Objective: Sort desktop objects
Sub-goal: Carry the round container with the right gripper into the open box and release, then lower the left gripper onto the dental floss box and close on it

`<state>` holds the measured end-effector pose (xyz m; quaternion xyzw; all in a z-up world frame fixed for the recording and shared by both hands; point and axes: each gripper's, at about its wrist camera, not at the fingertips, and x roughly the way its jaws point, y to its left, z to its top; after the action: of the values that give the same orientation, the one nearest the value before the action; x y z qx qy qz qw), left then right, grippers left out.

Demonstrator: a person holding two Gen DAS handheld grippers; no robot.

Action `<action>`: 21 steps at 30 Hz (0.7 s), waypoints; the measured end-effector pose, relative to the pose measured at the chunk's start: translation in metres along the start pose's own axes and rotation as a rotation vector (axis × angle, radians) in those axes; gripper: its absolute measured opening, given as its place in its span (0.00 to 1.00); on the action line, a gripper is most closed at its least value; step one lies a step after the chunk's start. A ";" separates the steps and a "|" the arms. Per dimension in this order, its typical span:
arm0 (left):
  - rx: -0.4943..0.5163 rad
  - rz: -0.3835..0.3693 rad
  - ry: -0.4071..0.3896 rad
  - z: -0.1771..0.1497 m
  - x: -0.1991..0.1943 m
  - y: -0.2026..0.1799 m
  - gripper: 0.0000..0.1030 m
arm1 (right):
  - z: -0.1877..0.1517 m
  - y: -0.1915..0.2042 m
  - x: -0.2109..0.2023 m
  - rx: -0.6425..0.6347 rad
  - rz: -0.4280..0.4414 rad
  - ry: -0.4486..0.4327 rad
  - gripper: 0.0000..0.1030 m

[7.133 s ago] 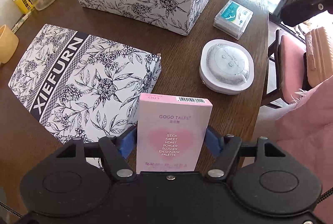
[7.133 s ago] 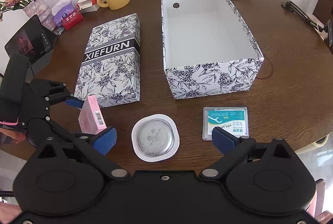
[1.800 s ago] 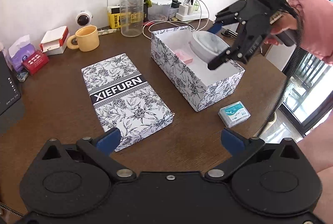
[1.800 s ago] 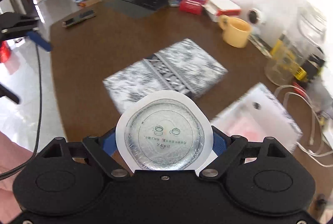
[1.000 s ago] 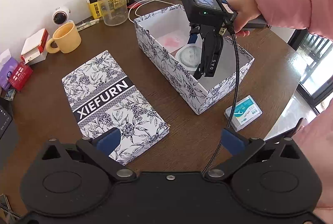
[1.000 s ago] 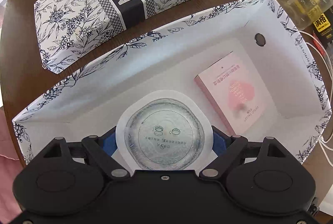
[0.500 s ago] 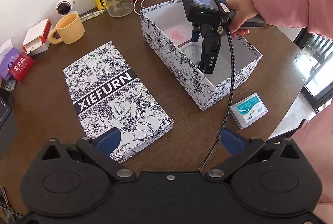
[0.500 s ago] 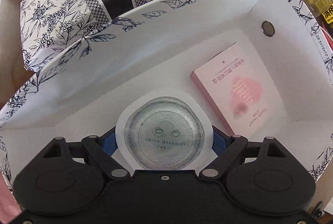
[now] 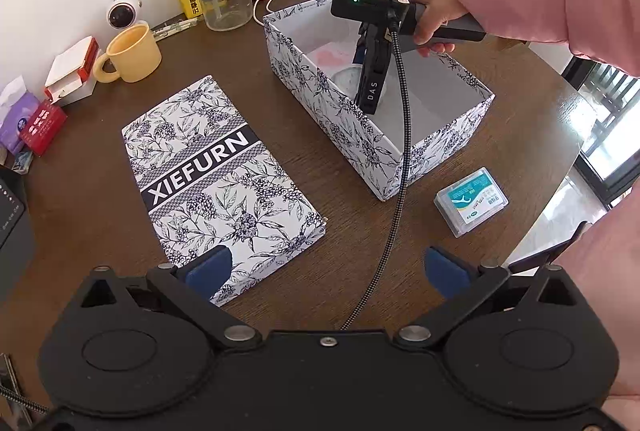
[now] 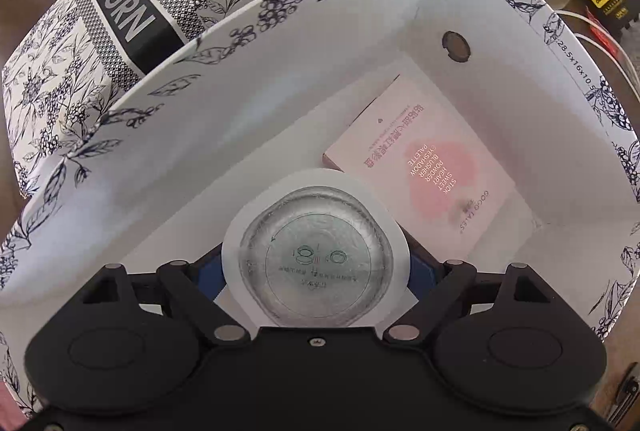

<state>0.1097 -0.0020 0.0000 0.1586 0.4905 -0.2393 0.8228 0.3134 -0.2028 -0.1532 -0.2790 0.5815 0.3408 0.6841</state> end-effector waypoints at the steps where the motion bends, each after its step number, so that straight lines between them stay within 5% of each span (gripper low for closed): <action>1: -0.002 0.001 -0.001 -0.002 0.000 0.001 1.00 | -0.002 0.000 0.000 0.003 -0.001 -0.002 0.87; 9: 0.004 0.011 -0.011 -0.008 -0.010 -0.004 1.00 | -0.020 0.007 -0.016 0.023 -0.021 -0.001 0.92; 21: 0.155 -0.116 -0.083 0.013 -0.018 -0.031 1.00 | -0.087 0.051 -0.183 0.040 -0.084 -0.434 1.00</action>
<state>0.0950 -0.0303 0.0218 0.1830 0.4443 -0.3299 0.8126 0.2039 -0.2653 0.0135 -0.2095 0.4150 0.3523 0.8123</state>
